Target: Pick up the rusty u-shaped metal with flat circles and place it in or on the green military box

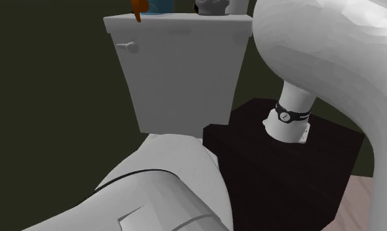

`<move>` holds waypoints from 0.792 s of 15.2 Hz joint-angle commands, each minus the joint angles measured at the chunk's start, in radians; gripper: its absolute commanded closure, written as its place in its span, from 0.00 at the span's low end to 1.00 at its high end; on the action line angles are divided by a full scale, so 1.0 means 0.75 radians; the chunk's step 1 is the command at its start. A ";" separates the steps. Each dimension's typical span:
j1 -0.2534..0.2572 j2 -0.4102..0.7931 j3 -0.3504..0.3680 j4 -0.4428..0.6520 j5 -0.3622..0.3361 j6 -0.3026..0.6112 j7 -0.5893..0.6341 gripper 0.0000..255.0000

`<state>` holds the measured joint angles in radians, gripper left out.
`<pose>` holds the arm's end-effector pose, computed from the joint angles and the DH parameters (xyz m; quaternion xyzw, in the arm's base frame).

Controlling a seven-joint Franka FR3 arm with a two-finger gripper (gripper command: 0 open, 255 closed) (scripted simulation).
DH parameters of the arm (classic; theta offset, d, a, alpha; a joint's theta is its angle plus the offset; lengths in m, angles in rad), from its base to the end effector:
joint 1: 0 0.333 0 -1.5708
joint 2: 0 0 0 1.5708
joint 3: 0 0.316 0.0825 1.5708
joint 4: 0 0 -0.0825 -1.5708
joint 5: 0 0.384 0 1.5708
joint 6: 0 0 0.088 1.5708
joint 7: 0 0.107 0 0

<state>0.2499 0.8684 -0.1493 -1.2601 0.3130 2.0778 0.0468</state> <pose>0.7389 0.1185 0.2347 -0.9964 0.0270 0.0255 0.0760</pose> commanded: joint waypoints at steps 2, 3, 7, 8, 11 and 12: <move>-0.003 -0.022 -0.004 0.007 -0.004 -0.029 0.002 0.00; -0.005 -0.043 -0.008 0.016 -0.009 -0.059 0.005 0.00; -0.011 -0.077 -0.014 0.037 -0.017 -0.115 0.010 0.00; -0.011 -0.077 -0.014 0.038 -0.017 -0.115 0.010 0.00; -0.011 -0.077 -0.014 0.038 -0.017 -0.115 0.010 0.00; -0.011 -0.077 -0.014 0.038 -0.017 -0.115 0.010 0.00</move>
<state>0.2419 0.8108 -0.1596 -1.2322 0.3007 1.9918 0.0544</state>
